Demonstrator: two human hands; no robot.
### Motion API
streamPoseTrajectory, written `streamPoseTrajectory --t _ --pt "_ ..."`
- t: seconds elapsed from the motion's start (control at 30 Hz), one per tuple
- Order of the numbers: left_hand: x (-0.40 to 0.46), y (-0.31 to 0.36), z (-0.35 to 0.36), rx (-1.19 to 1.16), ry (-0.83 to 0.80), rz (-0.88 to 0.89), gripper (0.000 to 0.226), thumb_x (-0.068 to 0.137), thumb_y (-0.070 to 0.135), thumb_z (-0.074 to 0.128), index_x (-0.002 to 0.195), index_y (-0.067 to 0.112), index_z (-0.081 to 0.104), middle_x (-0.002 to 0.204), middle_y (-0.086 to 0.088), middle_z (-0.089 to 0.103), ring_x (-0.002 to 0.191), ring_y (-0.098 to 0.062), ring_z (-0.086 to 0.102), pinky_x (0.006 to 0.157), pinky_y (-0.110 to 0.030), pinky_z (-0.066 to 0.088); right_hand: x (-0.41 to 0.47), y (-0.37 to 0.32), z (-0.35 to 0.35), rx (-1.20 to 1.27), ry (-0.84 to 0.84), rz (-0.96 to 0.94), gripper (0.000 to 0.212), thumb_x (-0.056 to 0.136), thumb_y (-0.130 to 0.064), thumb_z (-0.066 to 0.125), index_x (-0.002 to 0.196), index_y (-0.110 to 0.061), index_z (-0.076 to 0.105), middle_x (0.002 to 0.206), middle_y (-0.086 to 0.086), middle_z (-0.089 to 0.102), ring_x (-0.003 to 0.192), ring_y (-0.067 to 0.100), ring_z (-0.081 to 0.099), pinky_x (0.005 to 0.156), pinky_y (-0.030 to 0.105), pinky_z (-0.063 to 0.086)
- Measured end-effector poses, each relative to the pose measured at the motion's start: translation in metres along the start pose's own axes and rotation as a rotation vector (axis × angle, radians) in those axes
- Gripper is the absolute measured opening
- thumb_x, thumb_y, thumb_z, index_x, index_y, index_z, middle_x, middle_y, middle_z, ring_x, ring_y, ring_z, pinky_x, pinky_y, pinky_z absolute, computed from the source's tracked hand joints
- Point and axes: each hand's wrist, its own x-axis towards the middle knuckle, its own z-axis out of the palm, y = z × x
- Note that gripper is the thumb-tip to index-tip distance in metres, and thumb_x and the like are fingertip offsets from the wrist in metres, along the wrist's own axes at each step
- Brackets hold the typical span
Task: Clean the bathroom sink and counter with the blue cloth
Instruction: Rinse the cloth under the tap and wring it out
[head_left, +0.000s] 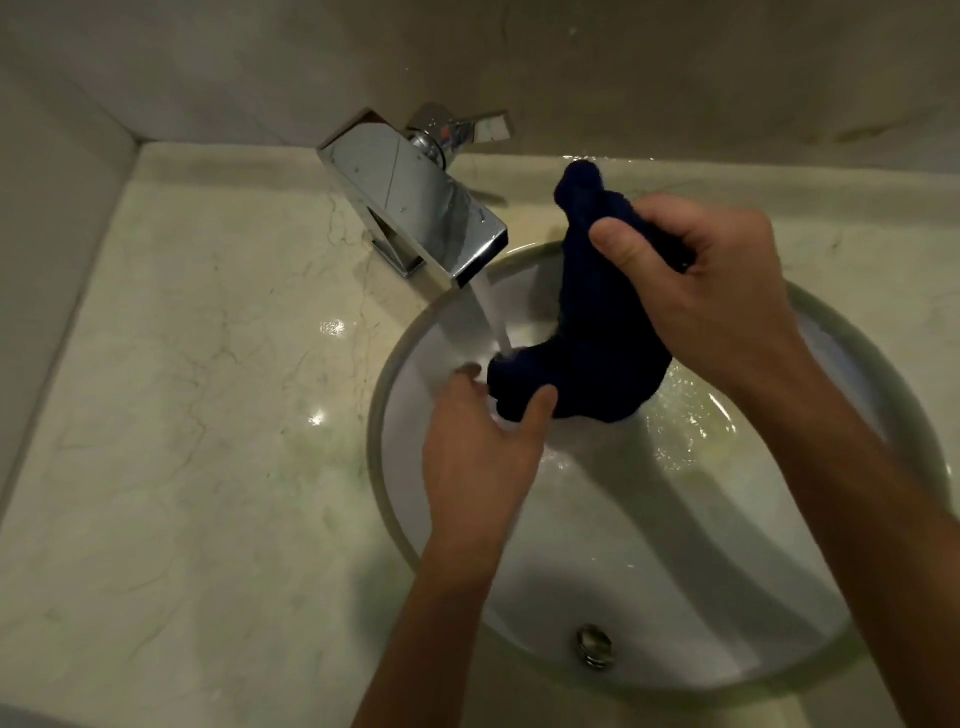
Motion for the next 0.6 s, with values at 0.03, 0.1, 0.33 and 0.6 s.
streamPoseTrajectory --t 0.03,0.1,0.33,0.6 --pt "-0.001 0.004 -0.004 -0.055 0.077 0.090 0.066 0.085 0.058 0.072 0.139 0.028 0.052 0.128 0.013 0.059 0.115 -0.003 0.058 0.092 -0.022 0.047 0.002 -0.002 -0.001 0.033 -0.004 0.037 0.021 0.099 -0.030 0.065 0.090 -0.014 0.075 0.072 0.000 0.069 0.065 0.016 0.065 0.056 0.038 0.052" --pt "0.000 0.016 -0.010 -0.267 0.002 0.222 0.066 0.083 0.057 0.074 0.140 0.033 0.052 0.132 0.021 0.056 0.120 0.006 0.054 0.096 -0.015 0.045 0.005 -0.009 -0.002 0.154 -0.007 0.160 0.014 0.098 -0.030 0.068 0.089 -0.024 0.076 0.074 -0.004 0.074 0.068 0.015 0.072 0.058 0.033 0.057" --pt "0.018 0.034 -0.001 -0.274 -0.185 0.437 0.075 0.080 0.040 0.084 0.144 0.027 0.048 0.135 0.013 0.062 0.122 0.002 0.058 0.097 -0.010 0.046 0.009 -0.026 0.002 0.401 -0.025 0.427 0.009 0.094 -0.022 0.074 0.095 -0.013 0.076 0.080 0.012 0.077 0.074 0.022 0.076 0.071 0.042 0.062" --pt "0.032 0.028 -0.003 -0.940 -0.230 0.139 0.021 0.071 0.007 0.051 0.082 0.016 0.065 0.076 0.004 0.065 0.073 -0.011 0.059 0.063 -0.025 0.045 -0.002 -0.018 -0.015 0.519 -0.052 0.476 0.008 0.096 -0.021 0.069 0.101 -0.017 0.074 0.089 0.003 0.079 0.082 0.016 0.075 0.080 0.028 0.060"
